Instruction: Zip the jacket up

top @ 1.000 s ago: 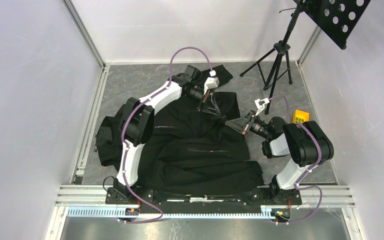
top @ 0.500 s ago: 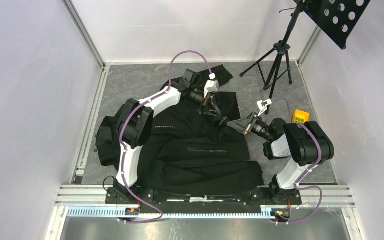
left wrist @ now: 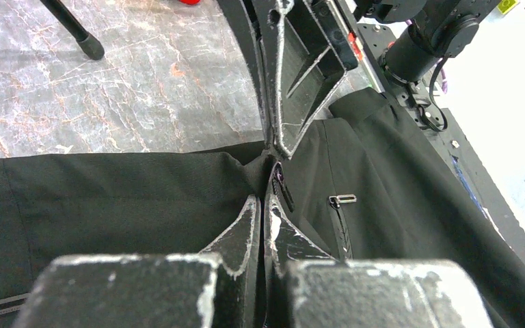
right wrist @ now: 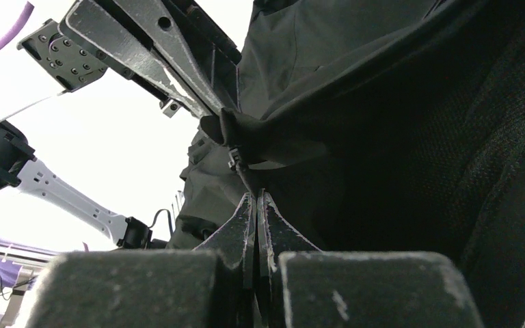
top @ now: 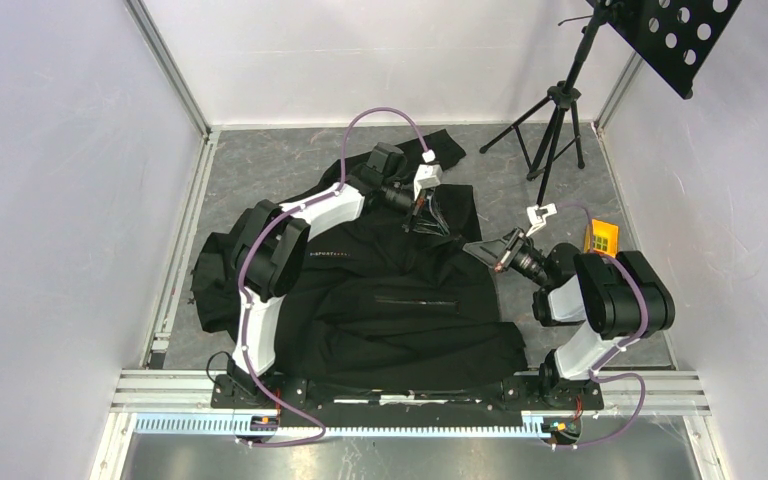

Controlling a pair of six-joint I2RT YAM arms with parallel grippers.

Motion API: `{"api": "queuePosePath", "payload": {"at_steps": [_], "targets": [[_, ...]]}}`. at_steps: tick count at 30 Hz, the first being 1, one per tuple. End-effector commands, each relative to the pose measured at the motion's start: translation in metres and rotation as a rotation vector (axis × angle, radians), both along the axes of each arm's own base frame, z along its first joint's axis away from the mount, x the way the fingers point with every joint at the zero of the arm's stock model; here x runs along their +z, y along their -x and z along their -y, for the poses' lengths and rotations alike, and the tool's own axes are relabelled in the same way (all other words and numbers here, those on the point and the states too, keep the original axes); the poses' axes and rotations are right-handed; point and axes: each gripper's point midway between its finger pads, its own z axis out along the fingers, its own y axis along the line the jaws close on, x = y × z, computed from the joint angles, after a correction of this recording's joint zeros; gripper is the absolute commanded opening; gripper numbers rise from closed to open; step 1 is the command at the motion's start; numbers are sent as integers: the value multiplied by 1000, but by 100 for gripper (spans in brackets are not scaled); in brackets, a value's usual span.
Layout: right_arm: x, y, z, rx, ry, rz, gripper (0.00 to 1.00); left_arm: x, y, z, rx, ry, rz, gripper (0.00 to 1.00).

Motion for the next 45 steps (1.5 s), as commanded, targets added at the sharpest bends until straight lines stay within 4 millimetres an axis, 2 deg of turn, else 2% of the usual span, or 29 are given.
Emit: {"api": "queuePosePath", "payload": {"at_steps": [1,4,8,12,19,22,26,30,34,36,39,42,45], "targets": [[90,11,7,-45,-5,534,0,24,-8,-1,35,24,34,2],[89,11,6,-41,-3,532,0,28,-13,1,60,26,27,3],[88,11,4,-26,3,539,0,44,-25,7,154,67,18,17],[89,11,2,-15,8,549,0,59,-35,6,266,83,-20,40],[89,13,2,-17,12,558,0,84,-33,-14,449,78,-86,59],[89,14,2,-20,14,559,0,83,-29,-28,618,39,-280,60],[91,16,3,-24,15,568,0,93,-2,-33,750,170,-620,58],[94,18,3,-28,12,574,0,77,9,-40,977,311,-846,60],[91,17,4,-34,12,564,0,57,20,-28,1092,357,-902,62],[91,17,4,-36,12,564,0,45,17,-24,1113,378,-935,62],[94,19,4,-40,13,575,0,41,13,-13,1076,441,-983,60],[95,20,4,-38,12,577,0,32,11,-3,1081,435,-988,59],[94,20,5,-40,11,574,0,25,8,-3,1109,438,-995,59]]}}
